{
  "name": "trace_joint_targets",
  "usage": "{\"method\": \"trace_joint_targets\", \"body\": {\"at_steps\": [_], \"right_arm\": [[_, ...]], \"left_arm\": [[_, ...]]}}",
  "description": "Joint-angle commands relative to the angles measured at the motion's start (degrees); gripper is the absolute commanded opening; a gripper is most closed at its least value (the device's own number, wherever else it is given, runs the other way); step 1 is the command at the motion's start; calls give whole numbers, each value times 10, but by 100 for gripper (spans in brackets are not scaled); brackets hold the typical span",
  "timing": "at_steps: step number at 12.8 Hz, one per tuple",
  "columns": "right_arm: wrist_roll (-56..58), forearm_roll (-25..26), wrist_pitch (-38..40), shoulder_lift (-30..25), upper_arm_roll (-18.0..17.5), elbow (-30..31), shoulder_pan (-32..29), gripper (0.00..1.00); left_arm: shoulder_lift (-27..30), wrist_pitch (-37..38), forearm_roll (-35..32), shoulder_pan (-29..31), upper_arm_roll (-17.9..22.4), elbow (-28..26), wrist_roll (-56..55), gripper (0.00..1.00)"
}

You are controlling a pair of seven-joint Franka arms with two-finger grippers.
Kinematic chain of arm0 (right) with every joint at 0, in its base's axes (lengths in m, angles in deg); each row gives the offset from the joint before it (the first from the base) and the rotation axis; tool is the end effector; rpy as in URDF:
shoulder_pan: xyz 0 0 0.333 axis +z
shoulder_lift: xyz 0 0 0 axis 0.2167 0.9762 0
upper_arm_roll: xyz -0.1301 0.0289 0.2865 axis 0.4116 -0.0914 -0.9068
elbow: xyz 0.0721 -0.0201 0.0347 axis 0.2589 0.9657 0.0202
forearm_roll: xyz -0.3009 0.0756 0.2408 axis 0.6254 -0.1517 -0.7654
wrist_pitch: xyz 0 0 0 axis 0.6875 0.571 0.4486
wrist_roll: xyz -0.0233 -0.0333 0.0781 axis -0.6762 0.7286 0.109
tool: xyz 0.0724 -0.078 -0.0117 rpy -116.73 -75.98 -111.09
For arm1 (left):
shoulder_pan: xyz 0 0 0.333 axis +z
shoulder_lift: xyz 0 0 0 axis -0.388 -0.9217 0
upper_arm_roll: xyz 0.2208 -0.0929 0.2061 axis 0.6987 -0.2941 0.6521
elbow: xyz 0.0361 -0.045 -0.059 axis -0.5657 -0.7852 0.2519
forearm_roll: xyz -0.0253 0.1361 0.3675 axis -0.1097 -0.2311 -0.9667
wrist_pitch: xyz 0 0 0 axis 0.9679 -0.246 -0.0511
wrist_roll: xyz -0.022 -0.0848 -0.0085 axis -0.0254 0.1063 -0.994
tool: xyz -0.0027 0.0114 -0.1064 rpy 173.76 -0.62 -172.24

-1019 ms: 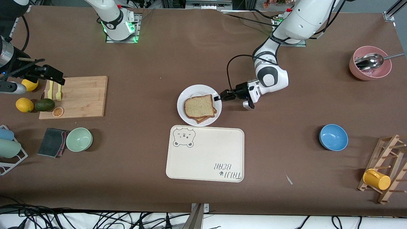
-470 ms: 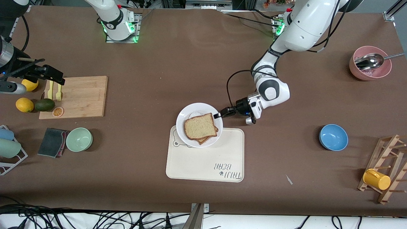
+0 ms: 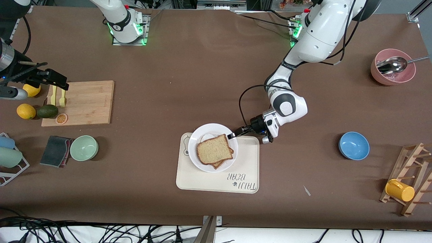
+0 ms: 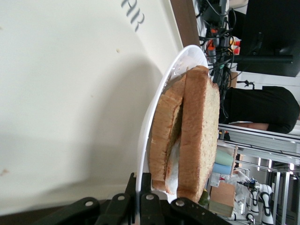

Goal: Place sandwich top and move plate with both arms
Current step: 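Slide the plate with the left gripper onto the bear tray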

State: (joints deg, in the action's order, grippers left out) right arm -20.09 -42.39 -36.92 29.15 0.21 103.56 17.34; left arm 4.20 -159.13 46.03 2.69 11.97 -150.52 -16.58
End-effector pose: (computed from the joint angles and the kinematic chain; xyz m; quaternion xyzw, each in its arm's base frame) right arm 0.5731 0.0197 0.5942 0.9988 -0.0346 -0.0330 0.0042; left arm 0.5765 -0.2994 0.1196 0.8151 0.1984 0.0636 0.5406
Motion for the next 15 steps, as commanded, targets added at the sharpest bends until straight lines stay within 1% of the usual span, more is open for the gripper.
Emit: {"method": "trace_joint_targets", "body": {"at_steps": [1,3,6,8,9,12,15], "right_arm": [[7,5,10,3,-1,-11,-2,100],[7,5,10,3,-1,-11,-3,100],[7,5,10,3,-1,-10,-3,100],[7,5,11,3,-1,-10,-3,100],[7,5,10,3,-1,-10,-3,100],[7,5,10,3,-1,-10,-3,100],[7,5,10,3,-1,-10,-3,100]], "left_arm": [[-10,-17,-43,-13,16,33,-58,0],[-16,-18,-50,-19,22,46,-77,0],[-43,-31,-50,-36,40,89,-98,0],[-54,-35,-51,-41,48,106,-109,0],[-54,-35,-51,-44,51,107,-113,0],[-55,-35,-78,-44,55,113,-138,0],[-54,-34,-81,-43,59,110,-145,0]]}}
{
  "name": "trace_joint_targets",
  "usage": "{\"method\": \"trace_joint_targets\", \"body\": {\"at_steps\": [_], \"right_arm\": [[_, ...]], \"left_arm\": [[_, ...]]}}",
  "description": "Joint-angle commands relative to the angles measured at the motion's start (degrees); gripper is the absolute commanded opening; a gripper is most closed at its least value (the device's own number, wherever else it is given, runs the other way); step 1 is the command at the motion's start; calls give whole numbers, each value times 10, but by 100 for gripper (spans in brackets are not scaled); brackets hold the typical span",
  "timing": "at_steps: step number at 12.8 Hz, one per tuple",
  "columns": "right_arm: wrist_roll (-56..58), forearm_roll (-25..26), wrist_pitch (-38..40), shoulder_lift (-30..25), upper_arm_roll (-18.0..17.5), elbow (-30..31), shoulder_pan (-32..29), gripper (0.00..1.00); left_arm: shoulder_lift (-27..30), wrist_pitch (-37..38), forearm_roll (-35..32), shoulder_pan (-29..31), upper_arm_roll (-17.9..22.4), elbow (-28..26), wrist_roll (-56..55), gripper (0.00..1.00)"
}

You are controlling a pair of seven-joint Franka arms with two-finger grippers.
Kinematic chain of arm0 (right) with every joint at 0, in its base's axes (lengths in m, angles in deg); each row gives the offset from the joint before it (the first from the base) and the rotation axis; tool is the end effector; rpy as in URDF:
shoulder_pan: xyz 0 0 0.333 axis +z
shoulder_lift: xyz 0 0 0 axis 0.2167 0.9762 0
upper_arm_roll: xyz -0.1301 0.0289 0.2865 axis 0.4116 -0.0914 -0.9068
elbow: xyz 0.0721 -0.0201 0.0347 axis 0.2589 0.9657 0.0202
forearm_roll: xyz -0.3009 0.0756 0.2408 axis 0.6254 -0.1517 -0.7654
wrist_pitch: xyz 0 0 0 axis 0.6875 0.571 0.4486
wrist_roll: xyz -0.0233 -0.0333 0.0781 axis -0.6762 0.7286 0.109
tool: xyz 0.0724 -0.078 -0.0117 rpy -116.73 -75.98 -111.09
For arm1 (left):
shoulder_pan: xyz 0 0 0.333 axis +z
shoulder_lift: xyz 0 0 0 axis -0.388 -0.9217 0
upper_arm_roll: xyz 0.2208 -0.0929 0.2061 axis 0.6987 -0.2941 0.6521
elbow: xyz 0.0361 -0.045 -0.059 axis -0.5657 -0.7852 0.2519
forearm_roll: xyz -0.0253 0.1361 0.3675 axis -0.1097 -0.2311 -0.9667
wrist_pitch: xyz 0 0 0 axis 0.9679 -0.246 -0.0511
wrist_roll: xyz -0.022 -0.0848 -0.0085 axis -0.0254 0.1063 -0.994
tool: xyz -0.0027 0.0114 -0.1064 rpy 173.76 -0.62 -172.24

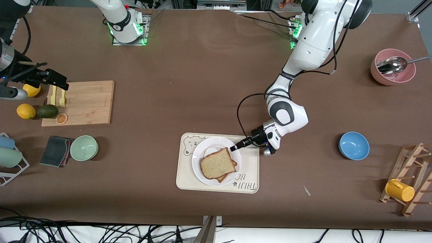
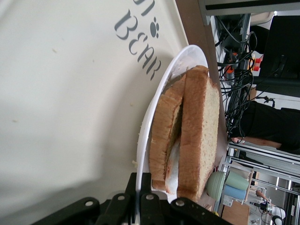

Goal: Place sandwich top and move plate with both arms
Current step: 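Slide the plate with the left gripper onto the bear tray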

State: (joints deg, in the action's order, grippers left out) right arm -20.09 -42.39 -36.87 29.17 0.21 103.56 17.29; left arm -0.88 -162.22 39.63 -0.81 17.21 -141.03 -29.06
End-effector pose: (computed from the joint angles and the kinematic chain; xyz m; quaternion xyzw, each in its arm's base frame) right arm 0.5731 0.0192 0.5939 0.9988 -0.0350 -0.0336 0.0042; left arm 0.6221 -0.2938 0.1178 0.8272 0.2312 0.0582 0.5089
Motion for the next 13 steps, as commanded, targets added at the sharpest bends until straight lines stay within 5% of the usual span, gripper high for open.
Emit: {"method": "trace_joint_targets", "body": {"at_steps": [1,3,7,13], "right_arm": [[7,5,10,2,-1,-10,-2,100],[7,5,10,2,-1,-10,-2,100],[7,5,11,2,-1,-10,-2,100],[7,5,10,2,-1,-10,-2,100]], "left_arm": [[-2,-3,-18,-8,7,15,-20,0],[1,-3,-17,-8,7,13,-18,0],[20,-4,-17,-4,7,-5,-17,37],[75,-2,-63,17,8,-74,-16,51]]}}
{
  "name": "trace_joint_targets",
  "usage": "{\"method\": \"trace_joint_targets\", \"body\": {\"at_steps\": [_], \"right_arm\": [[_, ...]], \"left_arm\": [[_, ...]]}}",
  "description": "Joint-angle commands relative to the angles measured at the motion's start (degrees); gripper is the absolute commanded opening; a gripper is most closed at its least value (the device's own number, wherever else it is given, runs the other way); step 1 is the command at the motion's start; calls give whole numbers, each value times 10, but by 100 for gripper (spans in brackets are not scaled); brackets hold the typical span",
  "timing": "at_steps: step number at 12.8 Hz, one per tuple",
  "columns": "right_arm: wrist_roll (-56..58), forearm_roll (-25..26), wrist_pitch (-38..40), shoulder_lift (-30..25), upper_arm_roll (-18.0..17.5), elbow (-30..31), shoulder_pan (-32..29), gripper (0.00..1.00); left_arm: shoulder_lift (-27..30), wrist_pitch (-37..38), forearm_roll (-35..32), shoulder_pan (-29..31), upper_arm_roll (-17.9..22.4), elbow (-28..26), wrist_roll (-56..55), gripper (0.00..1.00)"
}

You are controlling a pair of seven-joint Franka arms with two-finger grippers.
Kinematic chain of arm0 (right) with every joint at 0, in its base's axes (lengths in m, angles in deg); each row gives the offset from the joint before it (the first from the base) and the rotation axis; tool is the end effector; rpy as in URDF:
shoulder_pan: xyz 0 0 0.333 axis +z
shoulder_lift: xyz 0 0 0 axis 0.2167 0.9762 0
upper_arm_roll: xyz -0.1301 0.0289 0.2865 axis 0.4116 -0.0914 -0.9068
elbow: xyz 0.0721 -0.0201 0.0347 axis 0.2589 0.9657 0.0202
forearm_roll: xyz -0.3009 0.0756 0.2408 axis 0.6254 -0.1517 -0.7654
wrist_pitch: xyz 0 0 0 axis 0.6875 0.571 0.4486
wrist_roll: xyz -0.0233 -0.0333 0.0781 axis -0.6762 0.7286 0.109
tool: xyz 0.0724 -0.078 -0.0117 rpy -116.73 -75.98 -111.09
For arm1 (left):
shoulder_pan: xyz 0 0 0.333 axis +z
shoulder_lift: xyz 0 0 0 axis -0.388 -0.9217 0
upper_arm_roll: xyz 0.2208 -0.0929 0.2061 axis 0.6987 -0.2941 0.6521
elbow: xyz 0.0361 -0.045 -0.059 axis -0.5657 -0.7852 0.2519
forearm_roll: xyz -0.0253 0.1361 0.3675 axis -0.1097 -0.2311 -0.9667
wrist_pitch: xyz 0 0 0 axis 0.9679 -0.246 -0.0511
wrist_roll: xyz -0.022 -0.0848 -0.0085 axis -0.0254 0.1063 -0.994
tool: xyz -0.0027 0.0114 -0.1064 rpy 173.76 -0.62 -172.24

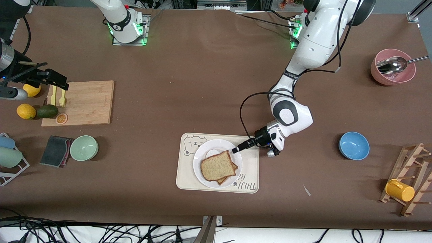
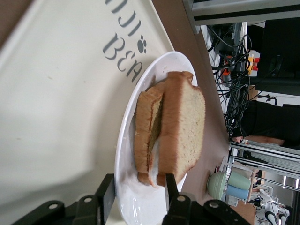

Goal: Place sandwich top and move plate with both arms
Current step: 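Release the plate and draw the left gripper back up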

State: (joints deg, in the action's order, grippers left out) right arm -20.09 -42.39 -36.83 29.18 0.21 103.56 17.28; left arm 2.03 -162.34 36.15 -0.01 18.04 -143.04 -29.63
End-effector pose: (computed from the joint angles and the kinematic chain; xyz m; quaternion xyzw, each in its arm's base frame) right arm 0.5731 0.0191 0.5937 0.9988 -0.0351 -0.0340 0.0042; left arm 0.6281 -0.2761 0.1388 0.8377 0.2154 0.0695 0.4969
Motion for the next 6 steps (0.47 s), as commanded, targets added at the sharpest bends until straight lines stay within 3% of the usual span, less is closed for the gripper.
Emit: {"method": "trace_joint_targets", "body": {"at_steps": [1,6], "right_arm": [[7,5,9,2,-1,-10,-2,100],[-5,2,9,1,0,-10,-2,100]], "left_arm": [[59,-1,-38,16,-1,-70,-11,52],[143,0,-105,54,-6,-167,-15,63]]}}
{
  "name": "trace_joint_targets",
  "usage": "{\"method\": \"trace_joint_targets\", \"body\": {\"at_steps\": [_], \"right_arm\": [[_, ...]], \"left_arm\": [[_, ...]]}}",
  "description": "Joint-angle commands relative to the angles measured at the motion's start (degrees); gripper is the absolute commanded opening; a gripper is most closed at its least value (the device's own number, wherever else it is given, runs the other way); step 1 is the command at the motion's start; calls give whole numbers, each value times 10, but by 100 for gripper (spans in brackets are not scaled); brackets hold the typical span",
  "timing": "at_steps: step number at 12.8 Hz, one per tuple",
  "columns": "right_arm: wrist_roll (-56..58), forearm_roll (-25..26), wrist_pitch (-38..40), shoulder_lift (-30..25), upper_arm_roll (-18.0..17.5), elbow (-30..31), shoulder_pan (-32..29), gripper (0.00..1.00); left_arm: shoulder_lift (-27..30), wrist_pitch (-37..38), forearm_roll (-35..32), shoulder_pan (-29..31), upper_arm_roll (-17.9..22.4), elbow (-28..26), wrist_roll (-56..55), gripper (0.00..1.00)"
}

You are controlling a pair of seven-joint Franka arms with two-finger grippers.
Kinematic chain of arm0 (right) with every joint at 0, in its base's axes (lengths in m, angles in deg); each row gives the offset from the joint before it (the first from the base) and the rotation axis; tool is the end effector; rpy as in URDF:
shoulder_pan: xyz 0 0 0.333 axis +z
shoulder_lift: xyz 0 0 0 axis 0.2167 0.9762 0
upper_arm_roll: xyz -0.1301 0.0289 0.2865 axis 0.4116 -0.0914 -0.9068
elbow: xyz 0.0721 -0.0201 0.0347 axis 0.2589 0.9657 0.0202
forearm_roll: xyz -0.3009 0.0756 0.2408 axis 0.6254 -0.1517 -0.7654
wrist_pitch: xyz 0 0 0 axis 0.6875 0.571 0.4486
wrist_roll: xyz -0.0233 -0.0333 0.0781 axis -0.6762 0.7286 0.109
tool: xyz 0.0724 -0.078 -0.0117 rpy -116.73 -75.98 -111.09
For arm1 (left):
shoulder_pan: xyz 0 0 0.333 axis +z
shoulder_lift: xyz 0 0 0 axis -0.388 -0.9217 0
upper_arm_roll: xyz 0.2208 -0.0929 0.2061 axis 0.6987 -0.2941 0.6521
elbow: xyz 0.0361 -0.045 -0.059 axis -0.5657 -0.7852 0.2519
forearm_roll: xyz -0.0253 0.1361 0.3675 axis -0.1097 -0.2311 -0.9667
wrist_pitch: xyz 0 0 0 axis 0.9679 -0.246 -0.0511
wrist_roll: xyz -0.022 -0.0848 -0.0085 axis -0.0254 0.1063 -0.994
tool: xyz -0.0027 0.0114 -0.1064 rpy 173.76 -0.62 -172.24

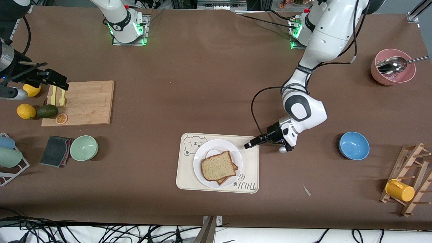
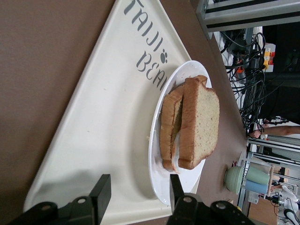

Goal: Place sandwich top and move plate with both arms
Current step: 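Release the plate and draw the left gripper back up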

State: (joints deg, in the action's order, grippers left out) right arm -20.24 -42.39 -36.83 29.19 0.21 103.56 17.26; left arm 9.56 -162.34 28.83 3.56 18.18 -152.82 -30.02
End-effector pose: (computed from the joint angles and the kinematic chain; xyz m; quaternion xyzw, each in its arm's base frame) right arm 0.5732 0.0189 0.5936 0.9987 -0.0366 -0.0341 0.0043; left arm 0.6104 -0.2230 0.1601 0.8631 0.1998 0.0669 0.4590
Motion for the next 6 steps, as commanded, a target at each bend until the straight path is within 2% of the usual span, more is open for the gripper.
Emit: {"method": "trace_joint_targets", "body": {"at_steps": [1,2,5,6], "right_arm": [[-4,1,9,1,7,-11,-2,100],[-3,-1,9,0,12,-12,-2,100],[-26,0,9,-2,11,-12,-1,100],[-39,-1,5,-2,11,-12,-1,100]], "left_arm": [[91,0,-45,31,-12,-91,-12,77],[112,0,-60,42,-22,-111,-16,99],[159,4,-125,77,-43,-139,-48,100],[179,5,-174,91,-54,-146,-79,100]]}}
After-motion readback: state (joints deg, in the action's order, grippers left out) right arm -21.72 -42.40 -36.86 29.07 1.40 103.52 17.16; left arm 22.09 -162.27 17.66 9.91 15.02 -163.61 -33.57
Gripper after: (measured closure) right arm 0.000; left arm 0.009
